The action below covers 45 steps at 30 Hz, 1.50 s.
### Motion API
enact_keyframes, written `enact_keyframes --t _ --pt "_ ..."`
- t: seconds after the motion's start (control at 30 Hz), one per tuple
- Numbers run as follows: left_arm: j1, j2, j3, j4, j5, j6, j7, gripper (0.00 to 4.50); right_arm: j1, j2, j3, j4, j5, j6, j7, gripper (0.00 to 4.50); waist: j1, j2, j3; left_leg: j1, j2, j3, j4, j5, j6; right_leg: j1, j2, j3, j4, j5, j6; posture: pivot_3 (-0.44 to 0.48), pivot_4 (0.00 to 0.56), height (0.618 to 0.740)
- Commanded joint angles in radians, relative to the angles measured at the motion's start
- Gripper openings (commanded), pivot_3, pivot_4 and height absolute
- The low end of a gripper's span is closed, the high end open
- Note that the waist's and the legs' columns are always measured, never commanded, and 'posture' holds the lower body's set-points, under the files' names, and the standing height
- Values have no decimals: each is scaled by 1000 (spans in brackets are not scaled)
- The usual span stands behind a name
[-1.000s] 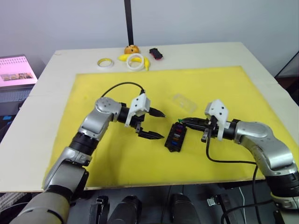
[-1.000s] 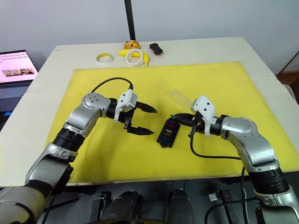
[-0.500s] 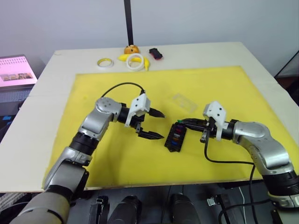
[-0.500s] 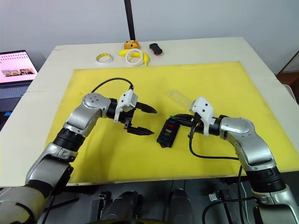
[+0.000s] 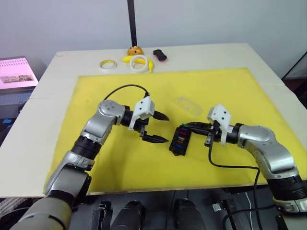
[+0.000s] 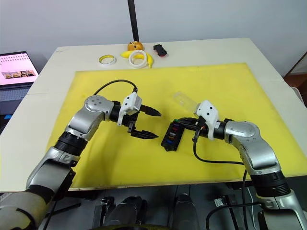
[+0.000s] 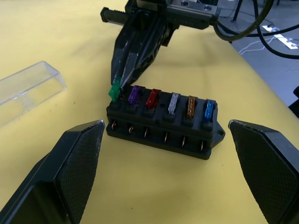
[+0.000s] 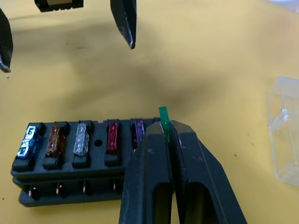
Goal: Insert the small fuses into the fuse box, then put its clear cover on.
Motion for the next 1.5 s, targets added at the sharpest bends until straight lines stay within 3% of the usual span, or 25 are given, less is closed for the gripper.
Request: enact_keyframes --t 0.03,0.8,0.93,1.2,1.33,1.47,1.5 --pt "-6 1 18 -29 -5 -13 4 4477 -2 10 -7 4 -18 -26 -7 0 0 0 0 0 0 0 0 0 0 0 0 0 0 0 0 0 150 740" --pt "-26 -1 14 -10 5 -15 4 4477 13 -2 -29 -10 -10 -26 4 0 0 0 0 0 0 0 0 0 0 0 0 0 0 0 0 0 150 740" --pt "-30 -3 16 0 9 -22 5 4500 27 -15 -36 -36 -3 -7 6 1402 0 0 0 0 0 0 0 0 0 0 0 0 0 0 0 0 150 740" --pt "-30 -3 17 2 12 -30 4 4500 30 -56 -68 -104 11 16 16 1402 0 0 0 0 0 0 0 0 0 0 0 0 0 0 0 0 150 740" --pt "-32 -3 17 4 11 -33 2 4500 19 -89 -119 -145 100 88 57 1402 1 0 0 0 0 0 0 0 0 0 0 0 0 0 0 0 150 740" --pt "-29 -6 18 5 13 -36 4 4500 5 -58 -134 -140 142 131 26 1402 1 0 0 0 0 0 0 0 0 0 0 0 0 0 0 0 150 740" --pt "-26 -7 16 3 14 -39 6 4500 5 -46 -126 -132 132 125 13 984 1 0 0 0 0 0 0 0 0 0 0 0 0 0 0 0 150 740"
